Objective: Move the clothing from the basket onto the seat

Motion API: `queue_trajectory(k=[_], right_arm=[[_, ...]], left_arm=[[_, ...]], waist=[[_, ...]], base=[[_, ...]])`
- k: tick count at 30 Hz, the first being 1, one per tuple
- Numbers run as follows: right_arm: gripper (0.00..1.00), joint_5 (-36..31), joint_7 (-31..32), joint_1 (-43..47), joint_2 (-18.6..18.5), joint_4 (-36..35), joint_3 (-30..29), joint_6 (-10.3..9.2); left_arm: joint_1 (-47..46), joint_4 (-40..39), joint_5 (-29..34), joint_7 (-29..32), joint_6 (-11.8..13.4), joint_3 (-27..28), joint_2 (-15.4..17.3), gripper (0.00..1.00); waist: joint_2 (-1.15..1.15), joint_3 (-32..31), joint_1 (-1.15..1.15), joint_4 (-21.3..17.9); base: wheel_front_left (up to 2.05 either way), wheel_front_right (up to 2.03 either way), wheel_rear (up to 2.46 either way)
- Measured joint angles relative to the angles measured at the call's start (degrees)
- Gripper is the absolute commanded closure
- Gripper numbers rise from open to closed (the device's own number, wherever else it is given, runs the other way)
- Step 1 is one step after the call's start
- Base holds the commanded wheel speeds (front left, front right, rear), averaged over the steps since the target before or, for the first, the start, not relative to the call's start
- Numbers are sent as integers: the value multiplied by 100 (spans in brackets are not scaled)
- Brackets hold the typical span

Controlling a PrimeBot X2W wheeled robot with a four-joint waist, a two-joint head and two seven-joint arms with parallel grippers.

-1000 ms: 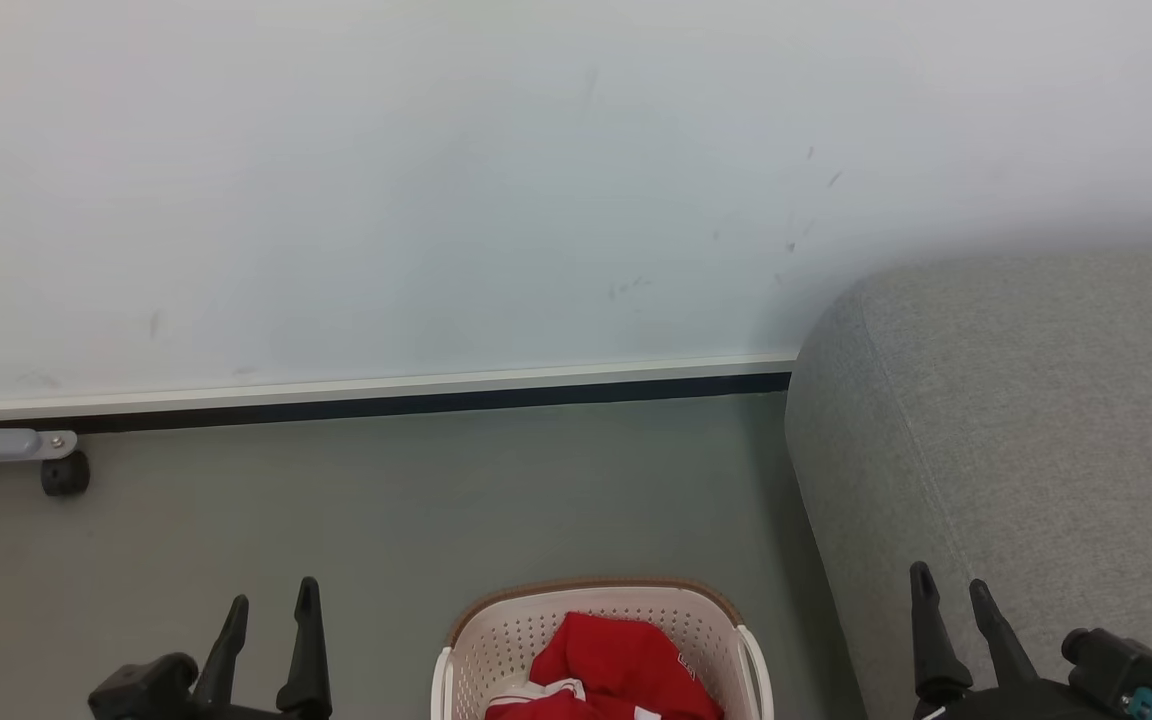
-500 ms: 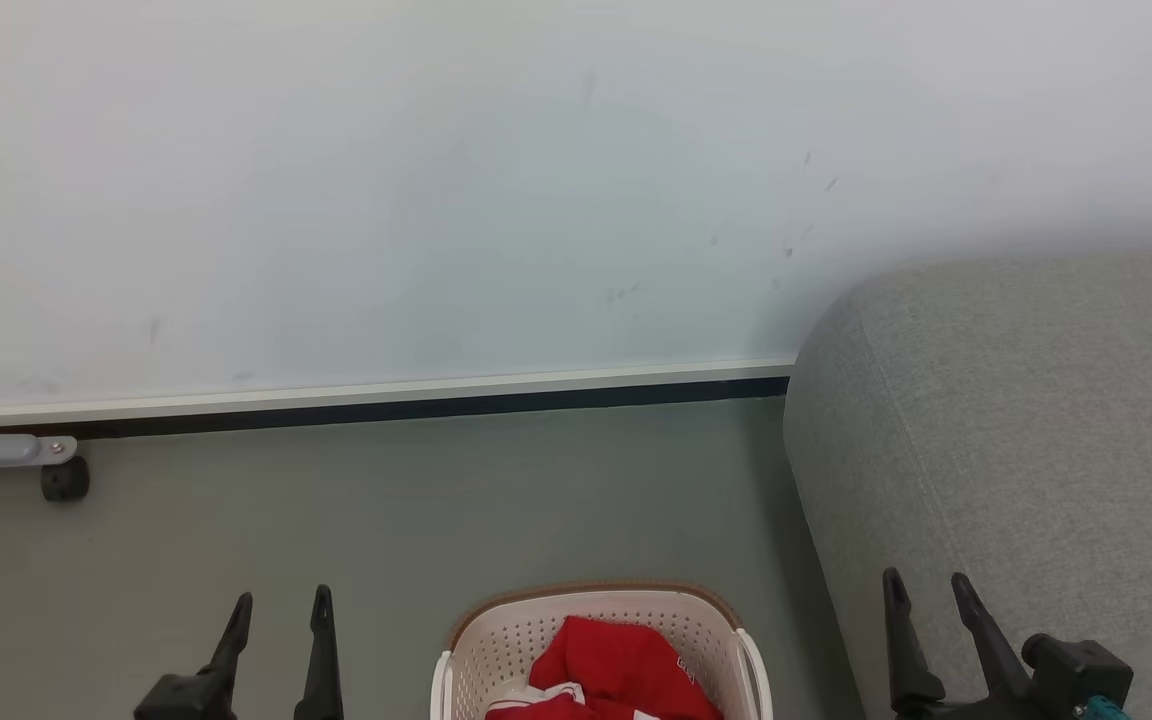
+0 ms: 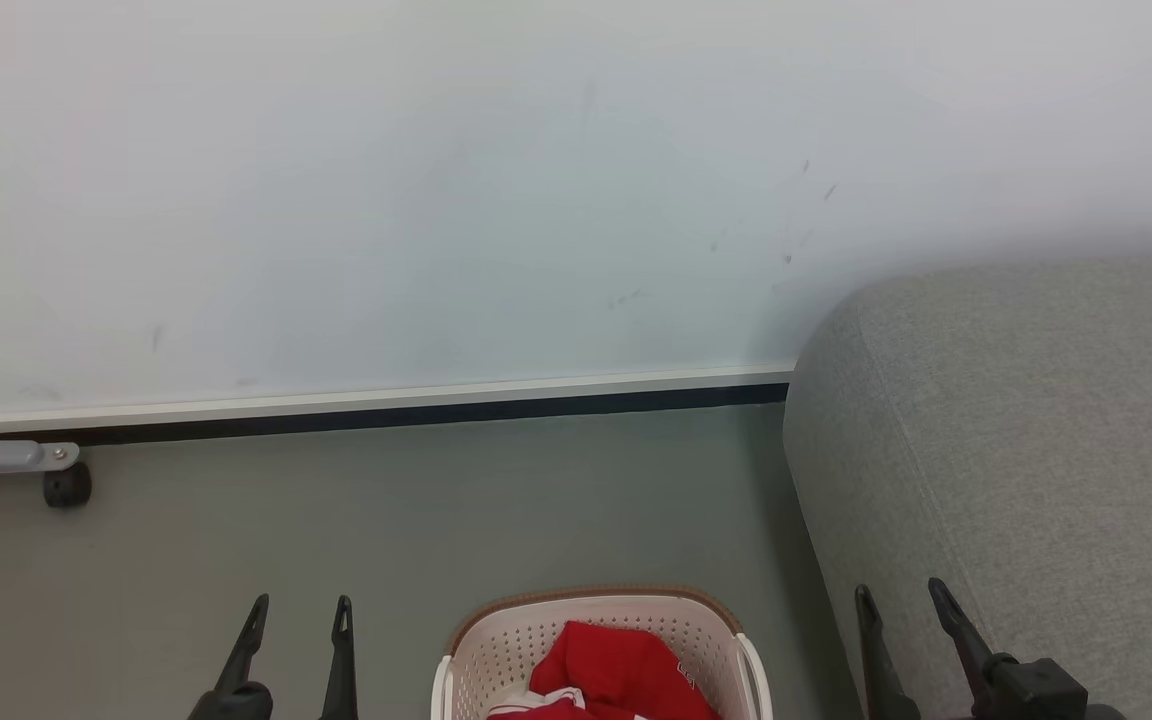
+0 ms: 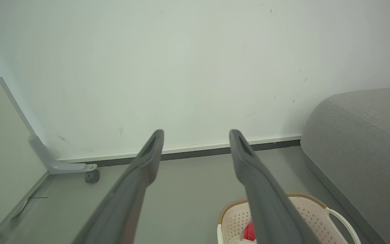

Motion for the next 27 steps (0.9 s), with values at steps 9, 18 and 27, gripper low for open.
queue_trajectory(k=[9, 18, 27], right_arm=[[0, -3, 0, 13, -1, 11, -18, 4], [0, -14, -1, 31, 0, 19, -40, 14], [0, -48, -1, 125, 7, 12, -56, 54]], left_arm=[[15, 27, 0, 0, -7, 10, -13, 0], [99, 64, 9, 0, -57, 25, -27, 0], [113, 46, 35, 0, -81, 40, -31, 0]], waist=[[0, -25, 0, -3], [0, -41, 0, 13], [0, 3, 0, 22]], base=[[0, 0, 0], [0, 0, 0], [0, 0, 0]])
